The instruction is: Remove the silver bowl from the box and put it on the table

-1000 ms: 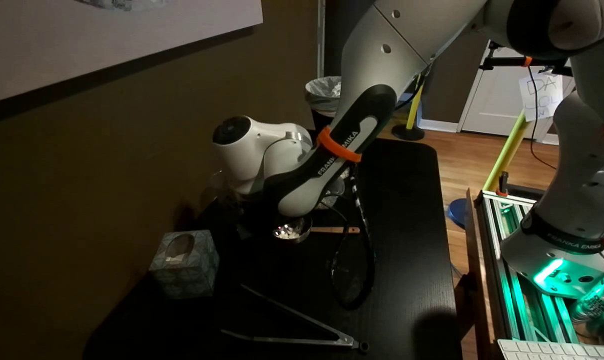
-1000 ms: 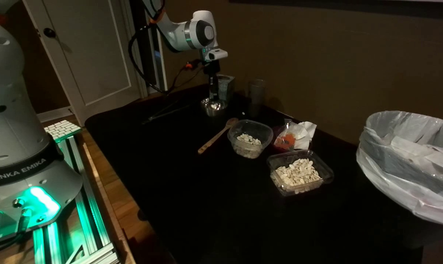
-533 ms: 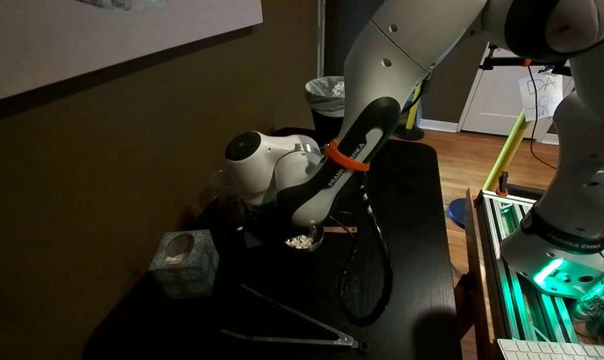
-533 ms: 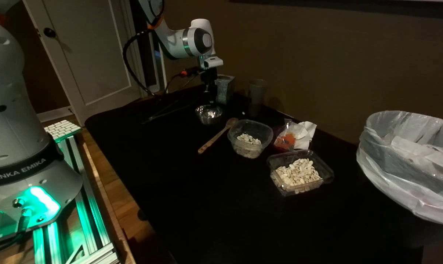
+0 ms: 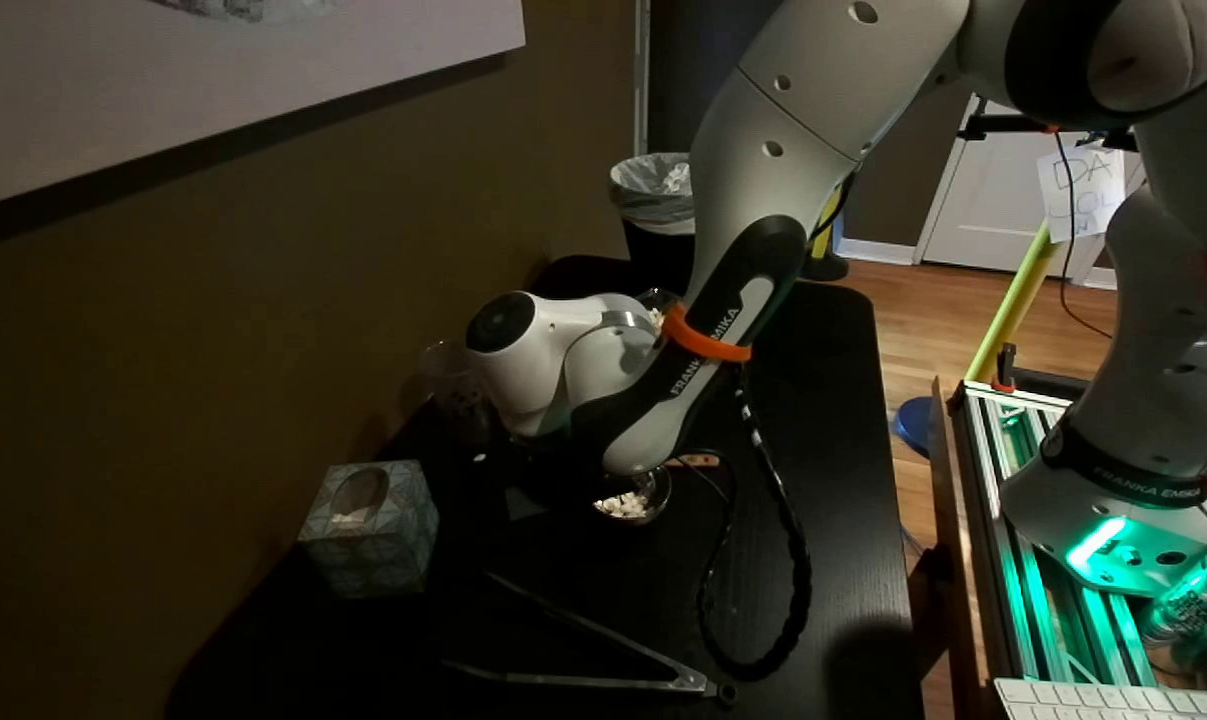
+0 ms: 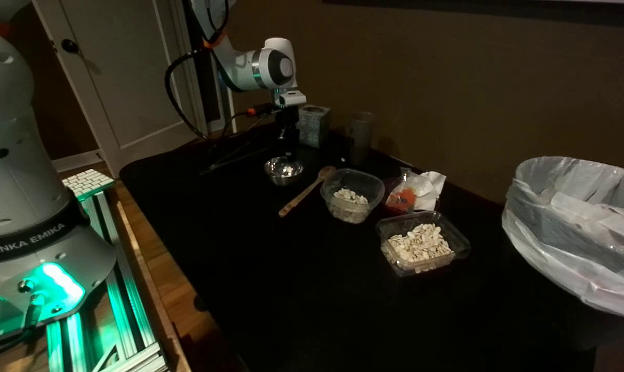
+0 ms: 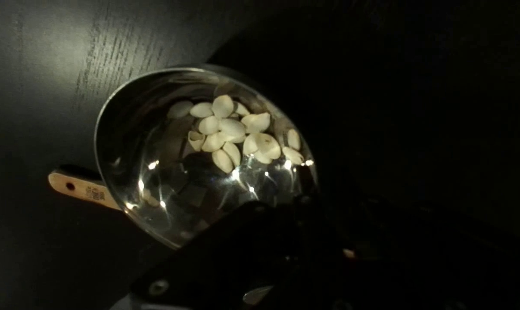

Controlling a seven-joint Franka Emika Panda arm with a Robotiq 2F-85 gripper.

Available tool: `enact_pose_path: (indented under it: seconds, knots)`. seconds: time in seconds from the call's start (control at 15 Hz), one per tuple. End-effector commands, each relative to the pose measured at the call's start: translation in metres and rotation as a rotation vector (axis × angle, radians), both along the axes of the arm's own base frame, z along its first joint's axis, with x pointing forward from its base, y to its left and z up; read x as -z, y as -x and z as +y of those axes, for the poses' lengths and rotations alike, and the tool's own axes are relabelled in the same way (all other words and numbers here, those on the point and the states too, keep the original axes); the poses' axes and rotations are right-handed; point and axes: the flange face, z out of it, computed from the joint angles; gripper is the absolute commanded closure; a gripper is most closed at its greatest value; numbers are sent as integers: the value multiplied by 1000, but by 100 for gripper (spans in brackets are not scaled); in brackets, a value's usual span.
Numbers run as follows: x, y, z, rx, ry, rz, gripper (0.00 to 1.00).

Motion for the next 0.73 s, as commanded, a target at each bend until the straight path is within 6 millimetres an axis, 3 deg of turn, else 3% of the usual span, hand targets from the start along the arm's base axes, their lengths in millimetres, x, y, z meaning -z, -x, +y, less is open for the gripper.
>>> enact_pose_path:
  seconds: [0.0,0.13,0.4,0.6,0.67]
  knots:
    - [-4,1,5,4,-26,-18,49]
    - [-22,-4,12,-26,-40,-53,36]
    - [-83,-2,26,-149,-85,-128,5]
    - [-117,2,43,-337,-124,-137,0]
    - [-103,-11,41,-250,-96,-130,0]
